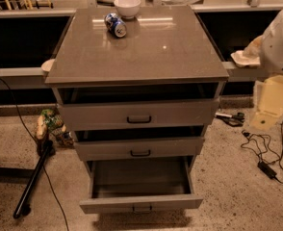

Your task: Close bottom drawer

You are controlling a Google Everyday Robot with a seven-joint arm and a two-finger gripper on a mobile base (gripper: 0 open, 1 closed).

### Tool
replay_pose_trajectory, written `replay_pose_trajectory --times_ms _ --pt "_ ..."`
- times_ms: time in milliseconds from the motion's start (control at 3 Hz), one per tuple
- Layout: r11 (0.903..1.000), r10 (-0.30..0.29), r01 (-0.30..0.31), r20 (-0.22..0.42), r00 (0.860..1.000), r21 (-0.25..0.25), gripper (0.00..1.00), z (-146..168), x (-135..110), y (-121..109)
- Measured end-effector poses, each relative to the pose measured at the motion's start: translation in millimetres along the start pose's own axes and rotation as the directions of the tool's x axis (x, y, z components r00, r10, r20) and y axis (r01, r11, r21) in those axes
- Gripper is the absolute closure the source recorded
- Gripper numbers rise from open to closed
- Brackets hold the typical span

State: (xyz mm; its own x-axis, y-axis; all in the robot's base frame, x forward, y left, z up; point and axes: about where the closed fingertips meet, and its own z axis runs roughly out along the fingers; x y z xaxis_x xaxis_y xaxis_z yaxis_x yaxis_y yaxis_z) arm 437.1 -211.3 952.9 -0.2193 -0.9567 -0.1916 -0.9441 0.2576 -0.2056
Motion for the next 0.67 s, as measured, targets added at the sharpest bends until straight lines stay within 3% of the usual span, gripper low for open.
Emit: replay_pose_trajectory --times_ms 333,667 --pt "0.9847 -0.066 0.071 0.037 0.997 -0.159 0.0 93 -14 38" --pt "0.9506 -0.061 0.091 0.109 0.992 -0.297 0.0 175 -22 78"
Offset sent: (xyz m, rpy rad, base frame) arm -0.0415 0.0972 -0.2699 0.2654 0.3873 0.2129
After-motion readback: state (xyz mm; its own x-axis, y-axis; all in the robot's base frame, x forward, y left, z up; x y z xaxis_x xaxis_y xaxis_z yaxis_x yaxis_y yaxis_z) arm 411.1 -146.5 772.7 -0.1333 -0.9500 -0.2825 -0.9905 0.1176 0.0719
